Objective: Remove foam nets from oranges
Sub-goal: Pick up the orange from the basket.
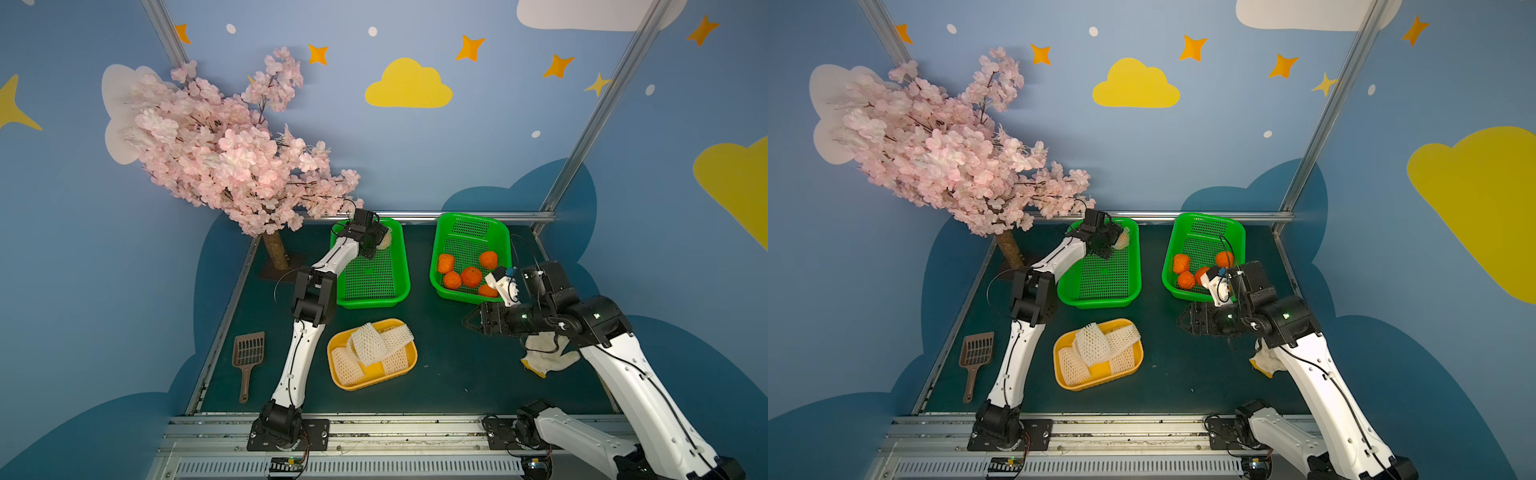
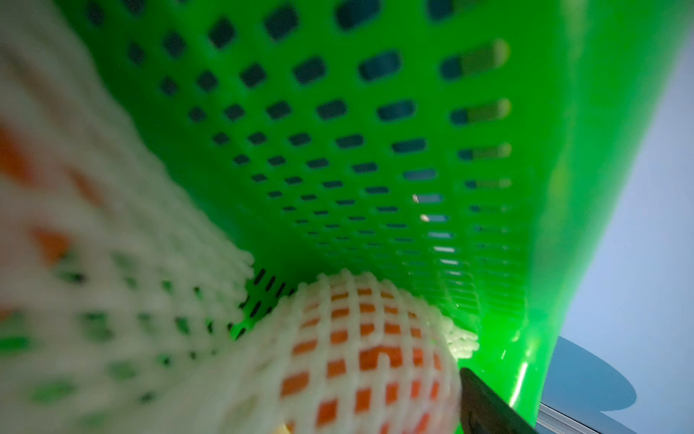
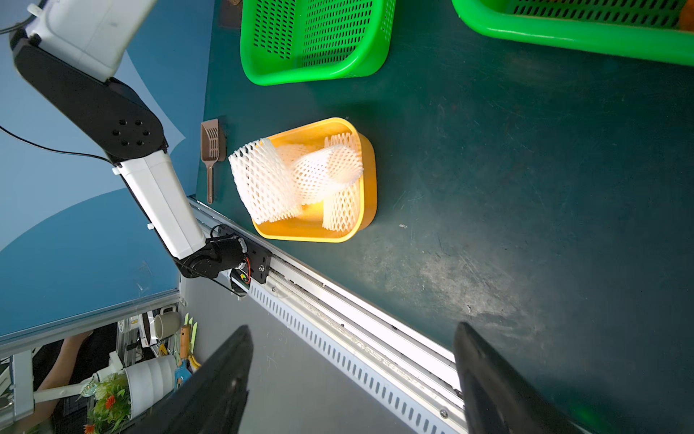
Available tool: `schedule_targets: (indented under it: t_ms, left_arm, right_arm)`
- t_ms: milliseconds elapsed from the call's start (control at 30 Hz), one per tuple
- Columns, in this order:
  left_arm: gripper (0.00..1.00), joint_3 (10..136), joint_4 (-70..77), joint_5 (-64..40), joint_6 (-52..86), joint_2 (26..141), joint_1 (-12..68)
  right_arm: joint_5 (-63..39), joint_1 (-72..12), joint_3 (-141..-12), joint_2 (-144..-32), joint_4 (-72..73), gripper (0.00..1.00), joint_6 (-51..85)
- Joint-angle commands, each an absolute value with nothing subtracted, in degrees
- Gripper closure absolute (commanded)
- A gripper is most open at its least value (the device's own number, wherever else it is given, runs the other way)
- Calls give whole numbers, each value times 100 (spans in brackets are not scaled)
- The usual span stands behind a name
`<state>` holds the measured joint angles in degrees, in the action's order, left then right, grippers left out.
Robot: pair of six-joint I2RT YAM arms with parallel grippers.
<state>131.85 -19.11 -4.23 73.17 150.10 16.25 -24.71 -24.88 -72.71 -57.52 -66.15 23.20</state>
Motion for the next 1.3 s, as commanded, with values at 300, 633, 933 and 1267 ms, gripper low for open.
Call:
schedule_targets:
  t_ms: [300,633,933,1267]
  left_arm:
    - [18,13891,-1430,-430,7449,15661,1642]
    - [41,13890,-1117,-895,7371,15709,1557]
    - [44,12736,-124,-1300,7237,14984,1575]
    - [44,10987,-164,-2010,6670,13512,1616]
  right_arm:
    - [-2540,-2355,-7014,-5589,-6518,17,2378]
    - [-2531,-2268,-7030,-5659,-6428,17,2364]
    - [-2435,-2165,-6973,-5669,-6418,17,2291]
    - [-2581,-1952,-6850,-5613,-6324,17,2223]
